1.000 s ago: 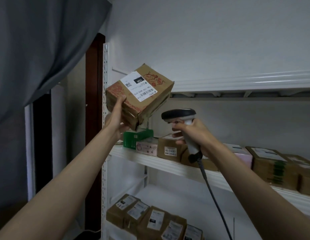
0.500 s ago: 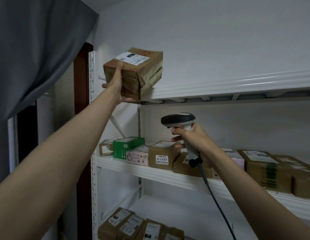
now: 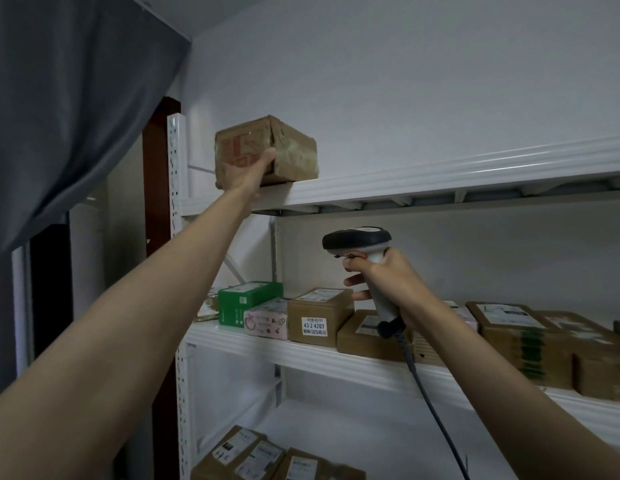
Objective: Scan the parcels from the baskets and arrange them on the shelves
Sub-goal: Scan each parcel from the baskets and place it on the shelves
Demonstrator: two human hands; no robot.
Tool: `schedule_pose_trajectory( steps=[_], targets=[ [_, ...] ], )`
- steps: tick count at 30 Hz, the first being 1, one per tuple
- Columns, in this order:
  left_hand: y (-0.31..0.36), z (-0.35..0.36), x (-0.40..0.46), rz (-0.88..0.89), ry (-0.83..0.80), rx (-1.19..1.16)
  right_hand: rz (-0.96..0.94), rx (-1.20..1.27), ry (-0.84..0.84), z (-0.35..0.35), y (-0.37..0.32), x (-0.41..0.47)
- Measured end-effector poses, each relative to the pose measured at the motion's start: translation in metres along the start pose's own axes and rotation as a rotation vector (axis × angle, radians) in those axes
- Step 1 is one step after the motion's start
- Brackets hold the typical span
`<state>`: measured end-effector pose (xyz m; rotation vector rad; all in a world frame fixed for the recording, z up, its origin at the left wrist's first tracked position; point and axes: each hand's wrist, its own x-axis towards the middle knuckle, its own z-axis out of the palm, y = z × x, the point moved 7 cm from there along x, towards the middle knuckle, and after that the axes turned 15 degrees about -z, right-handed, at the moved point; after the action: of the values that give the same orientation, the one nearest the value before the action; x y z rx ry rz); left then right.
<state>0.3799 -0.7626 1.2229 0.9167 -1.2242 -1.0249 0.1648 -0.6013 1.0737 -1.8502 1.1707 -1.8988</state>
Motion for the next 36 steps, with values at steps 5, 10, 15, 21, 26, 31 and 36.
schedule_pose_trajectory(
  steps=[5, 10, 15, 21, 26, 31, 36],
  targets=[
    [0.001, 0.011, -0.007, 0.135, 0.231, 0.331, 0.002, -0.006, 0.006, -0.004, 0.006, 0.001],
    [0.034, 0.053, -0.031, 0.836, 0.415, 0.961, -0.021, 0.006, -0.016, -0.003, 0.008, 0.003],
    [0.039, 0.086, -0.012, 0.915, 0.390, 1.389, -0.017, 0.012, -0.030, -0.002, 0.018, 0.003],
    [0.047, 0.075, 0.031, 0.739, 0.291, 1.458, -0.026, 0.025, -0.063, 0.003, 0.028, 0.006],
    [0.041, 0.054, 0.057, 0.681, 0.122, 1.331, -0.006, 0.053, -0.085, 0.012, 0.038, 0.005],
    [0.035, 0.025, 0.070, 0.680, 0.384, 1.126, 0.009, 0.058, -0.096, 0.017, 0.051, 0.007],
    [0.013, 0.003, 0.080, 0.578, 0.562, 0.986, 0.031, 0.071, -0.090, 0.019, 0.063, 0.010]
  ],
)
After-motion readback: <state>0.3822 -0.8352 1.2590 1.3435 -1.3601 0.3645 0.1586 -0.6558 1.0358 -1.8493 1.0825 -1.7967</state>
